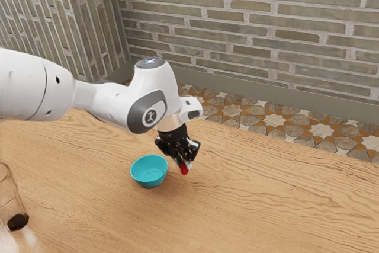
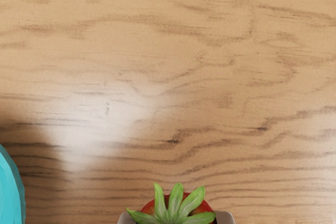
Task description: Take strawberry from the bowl
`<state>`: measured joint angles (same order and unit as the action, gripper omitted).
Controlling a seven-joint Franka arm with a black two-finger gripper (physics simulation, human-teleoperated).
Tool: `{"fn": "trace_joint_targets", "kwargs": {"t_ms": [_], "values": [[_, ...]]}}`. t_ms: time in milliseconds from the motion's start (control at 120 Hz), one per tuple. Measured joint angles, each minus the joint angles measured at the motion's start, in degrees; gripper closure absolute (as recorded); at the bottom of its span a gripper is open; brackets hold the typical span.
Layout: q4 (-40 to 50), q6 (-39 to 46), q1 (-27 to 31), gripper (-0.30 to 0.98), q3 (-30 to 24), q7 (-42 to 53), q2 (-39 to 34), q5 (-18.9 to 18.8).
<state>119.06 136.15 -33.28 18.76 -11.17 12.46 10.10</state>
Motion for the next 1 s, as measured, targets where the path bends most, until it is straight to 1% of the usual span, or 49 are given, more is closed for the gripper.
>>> {"fn": "trace_joint_targets", "kwargs": {"t_ms": [175, 417, 433, 575, 675, 767, 867, 1000], "values": [[-4.29, -0.05, 0.00, 0.66, -4.46, -1.00, 4.16, -0.07], [-10.47, 0.14, 0.08, 0.67, -8.17, -2.08, 10.40, 0.03], [-10.83, 0.15, 0.09, 0.65, -8.29, -2.12, 10.69, 0.00], [-11.98, 0.11, 0.13, 0.36, -8.61, -1.57, 11.48, 0.19], [-11.94, -0.17, 0.13, 0.23, -8.25, -1.13, 10.53, 0.33], [-11.70, -1.44, 0.06, 0.15, -7.46, -0.79, 7.83, 0.25], [-11.65, -4.37, 0.06, 0.09, -5.44, -0.49, 3.65, -0.04], [-11.73, -8.81, 0.11, 0.05, -2.98, -0.16, -3.11, -3.95]]}}
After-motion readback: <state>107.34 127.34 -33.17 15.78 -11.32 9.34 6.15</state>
